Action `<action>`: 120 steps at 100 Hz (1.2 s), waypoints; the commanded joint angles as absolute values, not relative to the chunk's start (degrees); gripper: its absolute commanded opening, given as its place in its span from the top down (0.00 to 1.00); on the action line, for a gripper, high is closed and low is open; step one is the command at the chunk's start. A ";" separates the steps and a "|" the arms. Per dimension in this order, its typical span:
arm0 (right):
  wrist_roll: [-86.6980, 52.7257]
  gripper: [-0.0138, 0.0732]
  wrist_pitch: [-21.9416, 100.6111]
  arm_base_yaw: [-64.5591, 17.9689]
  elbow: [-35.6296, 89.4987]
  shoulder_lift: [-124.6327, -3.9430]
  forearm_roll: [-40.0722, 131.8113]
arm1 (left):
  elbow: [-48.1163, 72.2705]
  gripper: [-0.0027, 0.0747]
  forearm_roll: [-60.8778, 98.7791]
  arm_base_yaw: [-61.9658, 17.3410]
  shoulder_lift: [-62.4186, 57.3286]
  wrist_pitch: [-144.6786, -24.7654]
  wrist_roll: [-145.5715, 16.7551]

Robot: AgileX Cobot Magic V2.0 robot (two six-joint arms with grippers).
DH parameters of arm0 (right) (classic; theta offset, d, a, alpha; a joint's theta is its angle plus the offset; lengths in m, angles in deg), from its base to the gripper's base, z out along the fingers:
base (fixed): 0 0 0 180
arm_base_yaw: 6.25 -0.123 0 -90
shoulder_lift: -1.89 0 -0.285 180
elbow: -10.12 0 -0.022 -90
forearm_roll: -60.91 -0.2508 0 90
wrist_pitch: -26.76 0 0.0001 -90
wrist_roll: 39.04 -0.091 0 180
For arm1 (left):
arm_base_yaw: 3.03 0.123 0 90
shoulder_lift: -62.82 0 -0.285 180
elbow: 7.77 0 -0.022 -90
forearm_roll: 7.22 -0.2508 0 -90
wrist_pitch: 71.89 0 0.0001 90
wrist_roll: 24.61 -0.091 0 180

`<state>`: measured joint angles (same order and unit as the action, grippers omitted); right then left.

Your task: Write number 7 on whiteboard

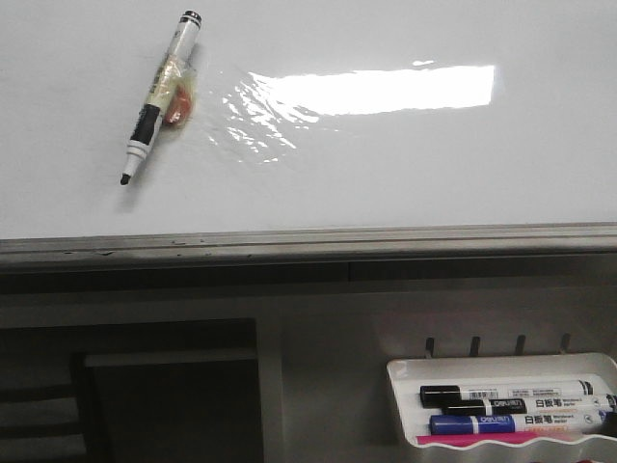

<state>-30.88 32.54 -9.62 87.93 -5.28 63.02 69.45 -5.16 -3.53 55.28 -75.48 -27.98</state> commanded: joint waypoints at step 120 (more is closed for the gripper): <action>-30.62 0.92 24.94 -9.18 89.66 -4.12 62.53 | 71.47 0.99 -3.31 -3.38 56.94 -71.30 -27.40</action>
<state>-30.88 30.04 -9.62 87.93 -5.28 62.90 69.37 -4.62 -3.53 55.28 -75.48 -27.98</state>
